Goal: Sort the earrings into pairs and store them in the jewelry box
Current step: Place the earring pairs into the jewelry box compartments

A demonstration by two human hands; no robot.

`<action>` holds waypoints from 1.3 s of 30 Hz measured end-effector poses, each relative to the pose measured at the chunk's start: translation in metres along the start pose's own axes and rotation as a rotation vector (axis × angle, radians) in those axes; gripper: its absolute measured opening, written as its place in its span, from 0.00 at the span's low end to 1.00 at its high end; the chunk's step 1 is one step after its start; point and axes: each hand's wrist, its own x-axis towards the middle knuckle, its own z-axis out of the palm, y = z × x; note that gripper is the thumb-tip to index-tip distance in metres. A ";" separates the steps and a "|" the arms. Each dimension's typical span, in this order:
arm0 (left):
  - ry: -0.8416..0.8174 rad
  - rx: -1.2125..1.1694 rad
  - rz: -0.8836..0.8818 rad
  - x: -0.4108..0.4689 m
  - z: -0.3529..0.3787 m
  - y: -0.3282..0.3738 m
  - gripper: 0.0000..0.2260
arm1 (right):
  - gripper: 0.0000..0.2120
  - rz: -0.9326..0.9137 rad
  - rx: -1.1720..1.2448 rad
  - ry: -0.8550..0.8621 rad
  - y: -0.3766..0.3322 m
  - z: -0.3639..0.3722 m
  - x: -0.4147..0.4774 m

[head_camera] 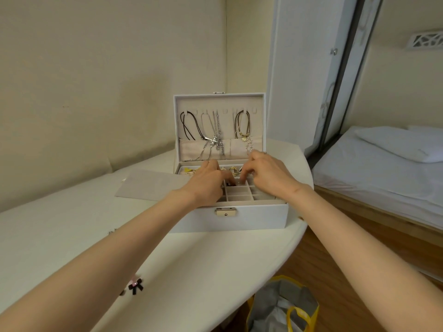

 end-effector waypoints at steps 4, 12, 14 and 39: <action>0.057 -0.009 -0.010 -0.003 -0.003 -0.003 0.25 | 0.20 0.016 0.069 0.111 0.000 -0.005 0.000; 0.107 -0.014 -0.044 -0.016 -0.010 -0.012 0.21 | 0.19 0.049 0.070 0.078 -0.007 -0.001 0.000; 0.116 -0.021 -0.039 -0.021 -0.012 -0.013 0.20 | 0.18 0.035 0.011 0.026 -0.010 0.001 0.001; -0.025 0.079 -0.153 -0.128 -0.048 -0.058 0.05 | 0.10 -0.248 0.397 0.042 -0.128 0.032 -0.050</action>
